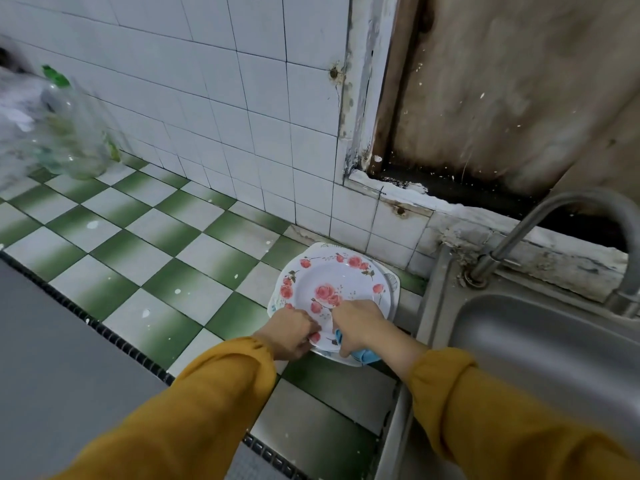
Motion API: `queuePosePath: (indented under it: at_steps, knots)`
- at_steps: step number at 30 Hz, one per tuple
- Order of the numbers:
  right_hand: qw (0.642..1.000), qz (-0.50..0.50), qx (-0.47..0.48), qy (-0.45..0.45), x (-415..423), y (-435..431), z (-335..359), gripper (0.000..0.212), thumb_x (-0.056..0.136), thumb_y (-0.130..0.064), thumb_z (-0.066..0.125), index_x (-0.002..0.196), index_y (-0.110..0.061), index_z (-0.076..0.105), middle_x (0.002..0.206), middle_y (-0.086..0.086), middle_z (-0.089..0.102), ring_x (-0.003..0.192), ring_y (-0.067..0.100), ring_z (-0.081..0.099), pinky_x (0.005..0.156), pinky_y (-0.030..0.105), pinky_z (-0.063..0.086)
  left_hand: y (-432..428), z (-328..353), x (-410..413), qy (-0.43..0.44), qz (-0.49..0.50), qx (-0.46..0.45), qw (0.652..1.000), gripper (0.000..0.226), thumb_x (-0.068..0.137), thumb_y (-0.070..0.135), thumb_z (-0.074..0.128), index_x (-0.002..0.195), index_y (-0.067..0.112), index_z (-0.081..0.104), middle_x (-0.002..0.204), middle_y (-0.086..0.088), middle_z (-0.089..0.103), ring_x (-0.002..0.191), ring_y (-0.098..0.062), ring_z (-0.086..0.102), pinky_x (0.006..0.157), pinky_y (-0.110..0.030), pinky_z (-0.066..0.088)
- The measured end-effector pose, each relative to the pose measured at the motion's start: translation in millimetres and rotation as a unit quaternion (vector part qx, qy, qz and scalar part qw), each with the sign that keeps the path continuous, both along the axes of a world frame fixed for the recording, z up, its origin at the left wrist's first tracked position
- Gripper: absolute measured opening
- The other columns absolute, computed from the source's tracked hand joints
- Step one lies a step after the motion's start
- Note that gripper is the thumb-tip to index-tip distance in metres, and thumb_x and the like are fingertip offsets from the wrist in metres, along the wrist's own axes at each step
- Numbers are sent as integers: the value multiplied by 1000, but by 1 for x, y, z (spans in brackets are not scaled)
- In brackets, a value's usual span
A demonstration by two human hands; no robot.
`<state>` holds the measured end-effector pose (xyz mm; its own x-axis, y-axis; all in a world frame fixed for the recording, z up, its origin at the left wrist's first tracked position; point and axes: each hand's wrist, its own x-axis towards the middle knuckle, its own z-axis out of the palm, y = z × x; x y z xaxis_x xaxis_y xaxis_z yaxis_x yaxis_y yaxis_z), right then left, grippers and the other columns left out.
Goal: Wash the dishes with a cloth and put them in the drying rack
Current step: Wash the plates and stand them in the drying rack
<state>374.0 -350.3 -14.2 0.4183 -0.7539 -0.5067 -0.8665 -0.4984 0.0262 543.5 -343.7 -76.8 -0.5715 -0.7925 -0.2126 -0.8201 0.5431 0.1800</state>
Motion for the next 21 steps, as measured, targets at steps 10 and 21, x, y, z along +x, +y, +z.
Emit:
queuePosePath:
  at_steps: [10,21]
  knots:
    - [997,-5,-21,-74,-18,6,20,46,74,-47,74,108,-17,65,93,0,62,84,20,58,62,29,37,9,24,11,56,-19,12,998,39,99,34,53,135,20,58,134,4,60,122,-15,56,107,-26,41]
    - [987,17,-111,-111,-34,41,60,38,83,-50,63,118,-36,69,97,-8,67,85,13,55,61,27,35,51,29,8,226,2,-97,969,73,98,60,13,118,17,69,105,1,70,95,-16,64,89,-24,48]
